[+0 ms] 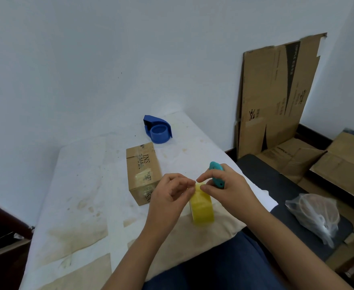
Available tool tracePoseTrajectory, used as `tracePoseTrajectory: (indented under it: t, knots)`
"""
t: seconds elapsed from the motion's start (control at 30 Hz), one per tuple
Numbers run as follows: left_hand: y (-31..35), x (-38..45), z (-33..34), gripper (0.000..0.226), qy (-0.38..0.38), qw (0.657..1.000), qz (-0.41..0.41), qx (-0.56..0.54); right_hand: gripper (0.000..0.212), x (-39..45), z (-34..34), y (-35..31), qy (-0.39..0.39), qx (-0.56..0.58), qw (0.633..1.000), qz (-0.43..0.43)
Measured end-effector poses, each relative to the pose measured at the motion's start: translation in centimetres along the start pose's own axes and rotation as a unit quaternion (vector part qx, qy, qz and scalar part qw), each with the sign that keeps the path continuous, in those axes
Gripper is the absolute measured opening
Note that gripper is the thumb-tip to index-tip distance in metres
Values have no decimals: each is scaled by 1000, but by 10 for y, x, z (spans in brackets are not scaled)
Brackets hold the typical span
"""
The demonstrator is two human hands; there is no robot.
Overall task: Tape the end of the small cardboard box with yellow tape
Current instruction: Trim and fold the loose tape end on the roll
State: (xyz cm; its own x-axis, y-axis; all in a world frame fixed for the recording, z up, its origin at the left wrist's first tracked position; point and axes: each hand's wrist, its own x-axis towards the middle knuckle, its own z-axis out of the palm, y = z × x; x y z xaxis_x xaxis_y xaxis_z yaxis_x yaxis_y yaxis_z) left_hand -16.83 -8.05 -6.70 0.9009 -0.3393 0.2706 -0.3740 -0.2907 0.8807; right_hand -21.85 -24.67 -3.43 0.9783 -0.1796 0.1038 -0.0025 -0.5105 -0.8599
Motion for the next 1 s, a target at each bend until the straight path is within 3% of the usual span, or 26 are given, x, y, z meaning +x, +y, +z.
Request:
tracePoseTrajectory:
  t: [0.23,0.5,0.83,1.0]
  knots:
    - [4,-1,2,14,8,1000,4,14,19,0,3,-1,3,-39,999,-2]
    - [4,-4,5,16,48,998,27,32,10,-2,5,-4,20,-95,995,-21]
    - [7,-8,6,7,39,999,15,33,7,-3,12,6,45,-138,988,-44]
    - [6,-7,10,4,54,998,-31,4,17,-4,11,10,105,-38,994,15]
